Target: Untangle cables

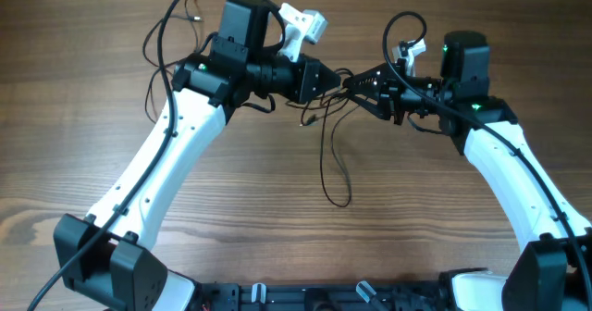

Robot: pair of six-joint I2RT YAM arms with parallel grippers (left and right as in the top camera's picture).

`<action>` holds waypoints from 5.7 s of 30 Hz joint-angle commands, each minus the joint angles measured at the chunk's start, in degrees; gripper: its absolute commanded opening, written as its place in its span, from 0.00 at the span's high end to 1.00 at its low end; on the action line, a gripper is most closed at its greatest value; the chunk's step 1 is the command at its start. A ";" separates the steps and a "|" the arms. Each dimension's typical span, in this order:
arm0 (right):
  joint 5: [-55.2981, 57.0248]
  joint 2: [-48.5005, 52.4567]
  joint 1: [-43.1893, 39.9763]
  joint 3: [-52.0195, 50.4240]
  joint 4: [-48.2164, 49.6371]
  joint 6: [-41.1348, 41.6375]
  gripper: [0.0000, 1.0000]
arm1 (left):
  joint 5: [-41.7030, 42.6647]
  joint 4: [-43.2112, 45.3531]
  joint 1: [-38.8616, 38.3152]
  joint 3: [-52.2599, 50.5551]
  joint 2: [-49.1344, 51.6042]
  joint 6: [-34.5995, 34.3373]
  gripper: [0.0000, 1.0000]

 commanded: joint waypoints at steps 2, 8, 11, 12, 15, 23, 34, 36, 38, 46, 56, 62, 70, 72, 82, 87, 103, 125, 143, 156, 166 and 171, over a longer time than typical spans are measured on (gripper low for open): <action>4.39 -0.74 0.20 0.02 0.24 -0.20 0.77 | 0.15 0.26 -2.10 0.59 -1.05 -0.57 0.96; 9.40 -0.76 0.11 0.04 -1.16 -12.55 0.96 | -21.38 -4.50 -0.90 0.59 -1.05 -4.28 0.96; 14.69 -0.79 -0.94 0.02 -5.73 -16.52 0.96 | -32.37 -7.80 0.33 0.59 -1.05 -8.11 0.96; 14.75 -0.83 -1.64 0.04 -6.47 -17.51 0.96 | -34.23 -8.52 0.92 0.59 -1.05 -9.70 0.96; 12.35 -1.44 -5.03 0.04 -7.23 -21.42 0.96 | -41.05 -10.75 2.86 0.59 -1.05 -13.77 0.96; 12.59 -11.52 -15.34 0.04 -7.98 -27.74 0.96 | -43.17 -12.61 7.26 0.59 -1.05 -17.29 0.96; 30.38 -23.87 -21.09 0.04 -3.17 -28.70 0.96 | -43.15 -14.23 7.23 0.59 -0.39 -17.29 0.96; 32.98 -22.84 -21.09 0.04 -6.14 -30.03 0.96 | -43.28 -14.23 7.26 0.59 0.02 -17.27 0.96; 36.54 -22.23 -21.09 0.04 -8.26 -30.12 0.96 | -45.22 -14.23 7.32 0.59 0.35 -17.29 0.96; 38.14 -22.23 -21.09 0.04 -9.40 -31.34 0.96 | -42.66 -16.02 7.13 0.59 3.45 -17.25 0.39; 36.96 -22.23 -21.09 0.04 -16.79 -33.70 0.95 | -42.56 -17.16 7.15 0.59 3.48 -16.65 0.11; 19.80 -20.26 -17.62 0.04 -24.72 -45.38 0.96 | -44.72 -15.87 7.34 0.59 3.48 -19.19 0.00; 19.89 -8.00 0.81 0.04 -20.98 -46.84 0.96 | -44.59 -15.34 12.55 0.59 3.48 -22.91 0.00; 21.38 -4.22 4.72 0.04 -17.38 -43.54 0.93 | -43.76 -15.82 14.08 0.59 3.48 -22.88 0.00; 29.55 13.03 19.85 0.04 0.92 -39.15 0.79 | -45.77 -18.78 14.97 0.59 3.48 -22.67 0.00; 37.51 17.09 24.22 0.04 2.23 -39.17 0.72 | -45.77 -18.73 14.97 0.59 3.48 -22.67 0.00; 41.66 22.38 25.59 0.02 4.52 -39.15 0.56 | -45.77 -18.73 14.97 0.59 3.48 -22.67 0.00; 88.08 -19.87 22.18 1.60 8.87 -63.39 0.96 | -45.75 -18.73 14.97 0.59 3.48 -22.67 0.00; 93.55 3.58 -14.51 1.53 -6.75 -52.63 0.96 | -45.75 -18.71 14.97 0.59 3.48 -22.67 0.00; 56.52 12.26 -14.51 1.53 -0.96 -52.68 0.00 | -45.75 -18.71 14.95 0.59 3.48 -22.67 0.00; 26.36 12.26 -10.21 0.02 -5.90 -57.44 0.30 | -45.75 -18.71 14.95 0.59 3.48 -22.67 0.00; 25.99 12.26 1.22 0.02 -6.95 -55.23 0.33 | -45.75 -18.71 14.97 0.59 3.48 -22.69 0.00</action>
